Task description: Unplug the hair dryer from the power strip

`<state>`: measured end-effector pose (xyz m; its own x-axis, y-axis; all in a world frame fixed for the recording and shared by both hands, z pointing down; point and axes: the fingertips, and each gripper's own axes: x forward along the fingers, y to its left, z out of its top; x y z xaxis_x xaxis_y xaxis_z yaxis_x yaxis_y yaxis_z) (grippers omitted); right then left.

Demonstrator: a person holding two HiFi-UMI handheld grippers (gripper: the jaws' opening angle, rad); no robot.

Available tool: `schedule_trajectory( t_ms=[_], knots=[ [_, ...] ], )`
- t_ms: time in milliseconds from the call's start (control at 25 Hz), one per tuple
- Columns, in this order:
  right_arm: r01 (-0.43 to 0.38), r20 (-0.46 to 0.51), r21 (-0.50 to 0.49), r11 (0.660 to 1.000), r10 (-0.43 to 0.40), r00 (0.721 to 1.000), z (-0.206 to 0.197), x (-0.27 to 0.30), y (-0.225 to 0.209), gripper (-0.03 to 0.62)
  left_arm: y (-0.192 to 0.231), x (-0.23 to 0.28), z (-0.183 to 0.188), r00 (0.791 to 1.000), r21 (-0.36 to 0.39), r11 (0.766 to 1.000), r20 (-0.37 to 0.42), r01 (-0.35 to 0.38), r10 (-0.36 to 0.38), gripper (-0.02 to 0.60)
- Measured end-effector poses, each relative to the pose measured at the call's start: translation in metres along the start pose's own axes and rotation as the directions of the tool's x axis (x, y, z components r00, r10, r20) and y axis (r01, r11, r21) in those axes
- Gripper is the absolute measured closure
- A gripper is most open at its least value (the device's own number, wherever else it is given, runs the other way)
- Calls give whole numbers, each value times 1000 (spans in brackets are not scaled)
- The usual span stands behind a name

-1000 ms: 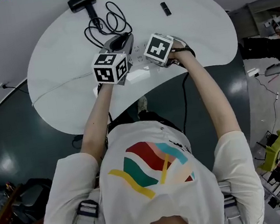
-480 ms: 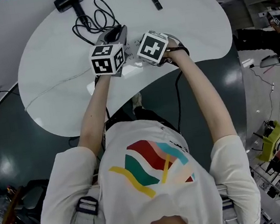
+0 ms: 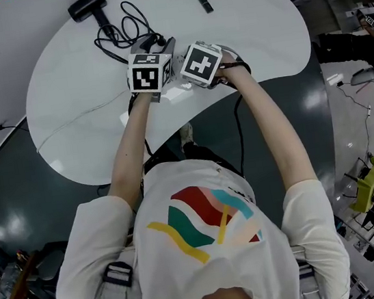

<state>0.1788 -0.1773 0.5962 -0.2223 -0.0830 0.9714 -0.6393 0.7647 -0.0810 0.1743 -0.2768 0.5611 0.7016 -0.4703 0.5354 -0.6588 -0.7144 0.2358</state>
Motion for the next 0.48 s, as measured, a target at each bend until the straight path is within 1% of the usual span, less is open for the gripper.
schedule_trajectory(
  t_ms=[80,160,240,360,480],
  knots=[
    [3,10,8,1000,-3,1000,0,0,-2,407,0,-3,-7,998,61,998,-60,-20,24,393],
    [21,28,16,1000,-22,999,3,-1,-7,413,2,-7,-10,996,92,995,-85,-28,35,393],
    [31,48,27,999,-33,998,5,-1,-11,425,3,-11,-10,996,82,996,-84,-30,37,393],
    [32,45,39,999,-33,998,2,2,-11,428,4,-16,-8,996,56,998,-78,-33,37,393],
    [42,39,37,998,-44,998,2,3,-11,427,4,-20,-11,995,46,998,-89,-36,40,394]
  ],
)
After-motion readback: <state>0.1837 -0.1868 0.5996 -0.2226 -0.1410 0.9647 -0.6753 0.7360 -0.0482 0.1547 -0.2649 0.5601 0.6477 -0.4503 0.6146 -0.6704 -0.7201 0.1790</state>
